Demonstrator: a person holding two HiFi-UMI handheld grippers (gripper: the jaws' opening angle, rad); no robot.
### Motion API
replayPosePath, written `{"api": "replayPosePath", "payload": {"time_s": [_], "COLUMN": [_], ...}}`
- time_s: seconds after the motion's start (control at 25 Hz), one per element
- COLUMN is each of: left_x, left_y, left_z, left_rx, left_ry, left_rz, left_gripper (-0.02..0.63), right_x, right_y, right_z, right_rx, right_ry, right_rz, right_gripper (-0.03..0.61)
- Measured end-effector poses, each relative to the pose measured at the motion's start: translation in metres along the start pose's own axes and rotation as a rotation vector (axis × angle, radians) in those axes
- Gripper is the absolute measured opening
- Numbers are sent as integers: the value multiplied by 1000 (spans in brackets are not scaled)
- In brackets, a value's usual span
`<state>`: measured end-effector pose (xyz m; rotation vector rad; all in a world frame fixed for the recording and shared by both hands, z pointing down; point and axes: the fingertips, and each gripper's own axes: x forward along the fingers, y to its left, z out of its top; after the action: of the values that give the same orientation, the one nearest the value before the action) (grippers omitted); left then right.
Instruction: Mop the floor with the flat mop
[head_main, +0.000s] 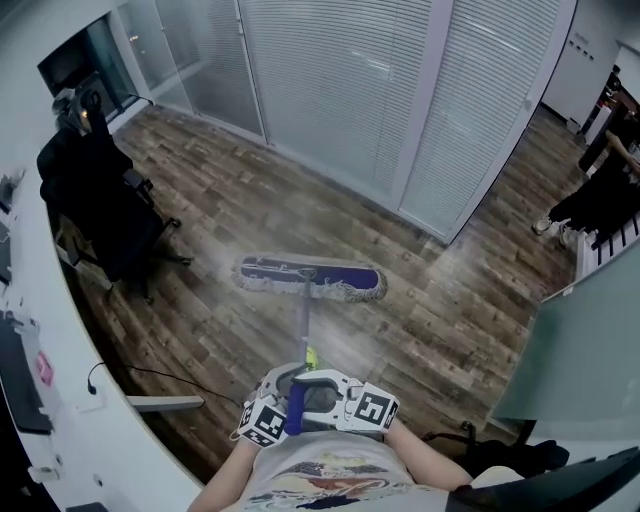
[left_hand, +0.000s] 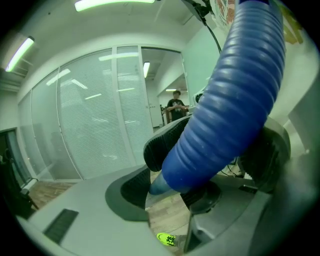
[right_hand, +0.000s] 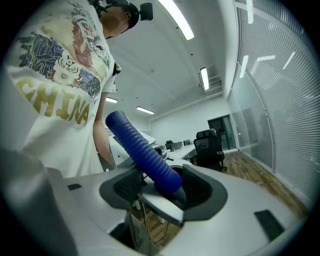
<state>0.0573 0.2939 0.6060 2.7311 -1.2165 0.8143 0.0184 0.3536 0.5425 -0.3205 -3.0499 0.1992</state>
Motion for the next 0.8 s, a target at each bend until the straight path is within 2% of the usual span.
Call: {"api": "replayPosePath", "payload": {"time_s": [0.08, 0.24, 0.44, 0.6, 0.8], "left_x": [6, 17, 21, 35, 55], "left_y": [-1, 3, 25, 67, 148], "left_z": [1, 18, 2, -11, -12], "left_rx": [5, 24, 35, 36, 7], "left_ry": [2, -9, 8, 15, -3], "left_rz": [4, -6, -5, 10, 30], "left_gripper": [141, 135, 133, 133, 133], "right_x": [-5, -13, 1, 19, 51], "right_y": [-2, -13, -33, -74, -149], "right_z": [0, -1, -2, -1, 15], "right_rx": [13, -25, 16, 26, 32], "right_ry": [-9, -16, -12, -13, 25], "right_rz": [3, 20, 46, 56, 62], "right_gripper": [236, 236, 236, 238, 238]}}
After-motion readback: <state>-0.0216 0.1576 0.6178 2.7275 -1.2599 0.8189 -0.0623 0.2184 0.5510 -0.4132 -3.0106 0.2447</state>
